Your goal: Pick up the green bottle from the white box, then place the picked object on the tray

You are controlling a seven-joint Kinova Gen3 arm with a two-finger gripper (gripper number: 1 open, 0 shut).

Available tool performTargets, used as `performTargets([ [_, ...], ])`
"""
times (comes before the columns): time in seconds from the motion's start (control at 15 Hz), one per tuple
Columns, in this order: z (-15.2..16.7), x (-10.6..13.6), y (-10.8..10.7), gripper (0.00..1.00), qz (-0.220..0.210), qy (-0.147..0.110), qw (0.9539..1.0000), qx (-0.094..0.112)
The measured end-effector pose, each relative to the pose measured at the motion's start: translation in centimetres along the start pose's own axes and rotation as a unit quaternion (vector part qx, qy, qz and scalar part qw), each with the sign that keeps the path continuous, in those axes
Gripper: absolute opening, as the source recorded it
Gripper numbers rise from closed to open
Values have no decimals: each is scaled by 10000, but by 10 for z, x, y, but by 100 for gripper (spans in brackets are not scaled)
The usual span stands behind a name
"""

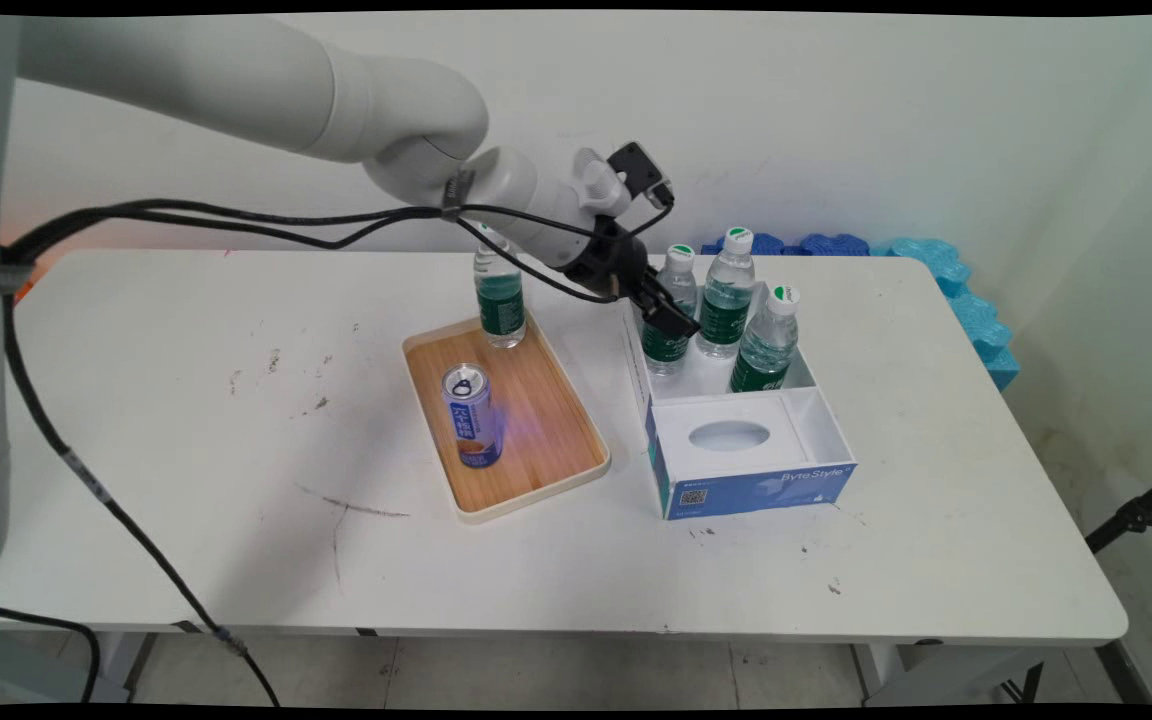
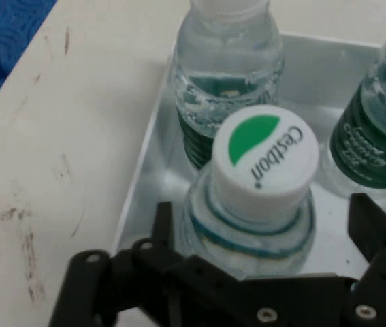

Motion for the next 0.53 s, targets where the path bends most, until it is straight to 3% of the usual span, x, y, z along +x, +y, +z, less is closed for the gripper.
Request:
performTargets([
  [0.07,3,1,0,0,12,4,10000,18],
  [0.53,10,3,2,0,101,46,9999,90],
])
